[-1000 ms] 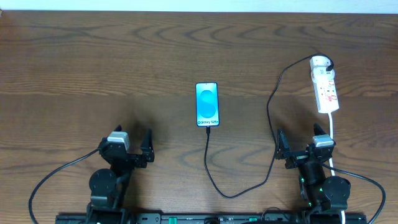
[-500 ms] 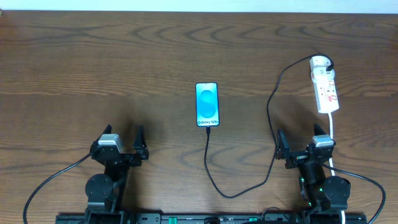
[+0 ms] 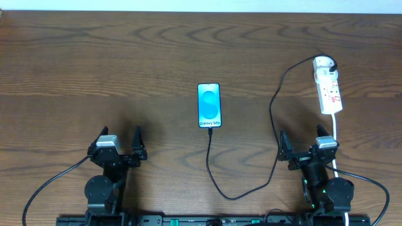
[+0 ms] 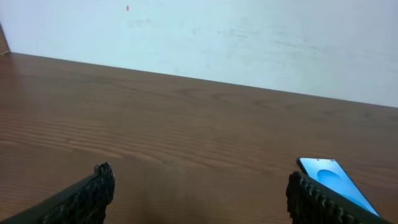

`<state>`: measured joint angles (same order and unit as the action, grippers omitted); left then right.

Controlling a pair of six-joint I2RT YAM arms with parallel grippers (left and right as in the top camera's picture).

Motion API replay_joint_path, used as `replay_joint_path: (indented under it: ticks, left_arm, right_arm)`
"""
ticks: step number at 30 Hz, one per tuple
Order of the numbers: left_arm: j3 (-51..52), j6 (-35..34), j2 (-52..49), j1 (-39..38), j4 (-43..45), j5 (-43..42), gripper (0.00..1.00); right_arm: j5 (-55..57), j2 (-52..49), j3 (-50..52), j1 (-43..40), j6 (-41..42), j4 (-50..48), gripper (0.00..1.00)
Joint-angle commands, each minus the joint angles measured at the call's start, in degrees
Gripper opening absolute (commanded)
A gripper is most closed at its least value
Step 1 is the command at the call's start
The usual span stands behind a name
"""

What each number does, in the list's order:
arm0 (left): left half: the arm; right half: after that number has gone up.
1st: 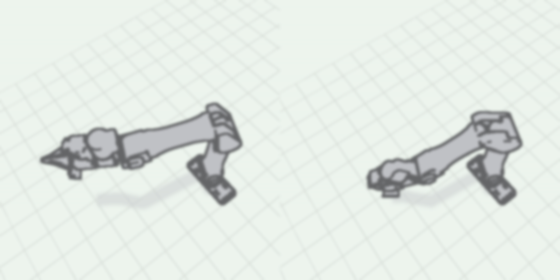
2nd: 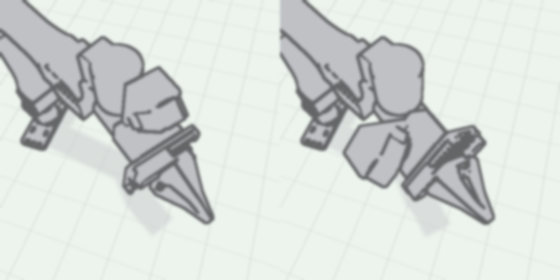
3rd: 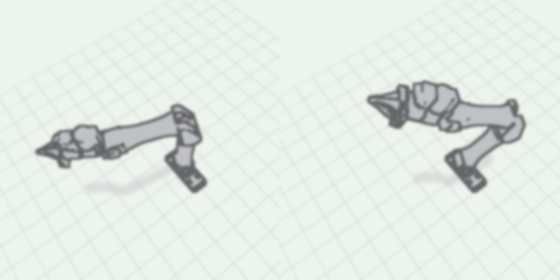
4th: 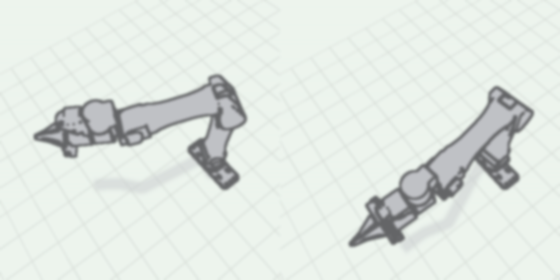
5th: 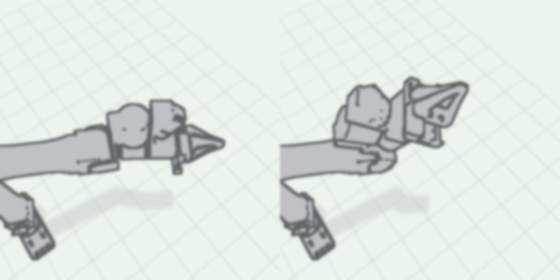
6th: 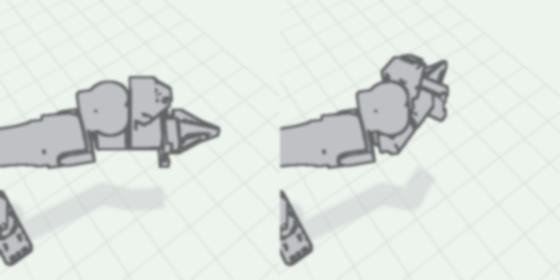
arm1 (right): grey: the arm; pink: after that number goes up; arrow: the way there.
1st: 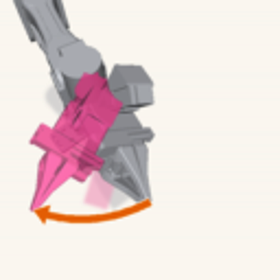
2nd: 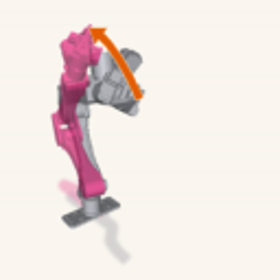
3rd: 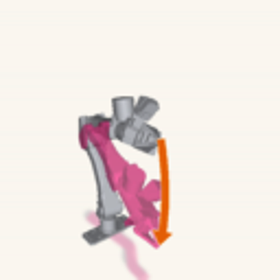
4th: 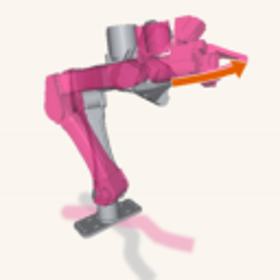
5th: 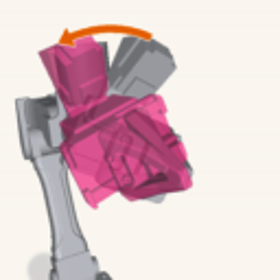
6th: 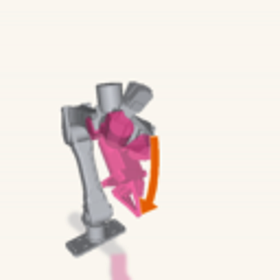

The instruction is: Plug charger to phone and switch on socket

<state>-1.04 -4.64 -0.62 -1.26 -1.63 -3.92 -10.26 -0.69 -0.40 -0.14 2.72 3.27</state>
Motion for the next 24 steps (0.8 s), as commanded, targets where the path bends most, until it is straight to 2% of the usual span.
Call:
replay_joint_path:
  ticks: [1, 6, 24]
  left_arm:
    - [0.81, 1.31, 0.55, 0.26, -2.40, -0.13, 0.90]
    - [0.81, 5.05, 0.55, 0.26, -2.43, -0.11, 0.90]
    - [0.81, 5.25, 0.55, 0.28, -2.32, 0.50, 0.90]
  right_arm:
    - [0.44, 0.37, 0.09, 0.57, -0.66, 0.31, 0.99]
    - [0.44, 0.37, 0.09, 0.57, -0.66, 0.31, 0.99]
    - [0.44, 0.37, 0.09, 0.57, -0.66, 0.31, 0.99]
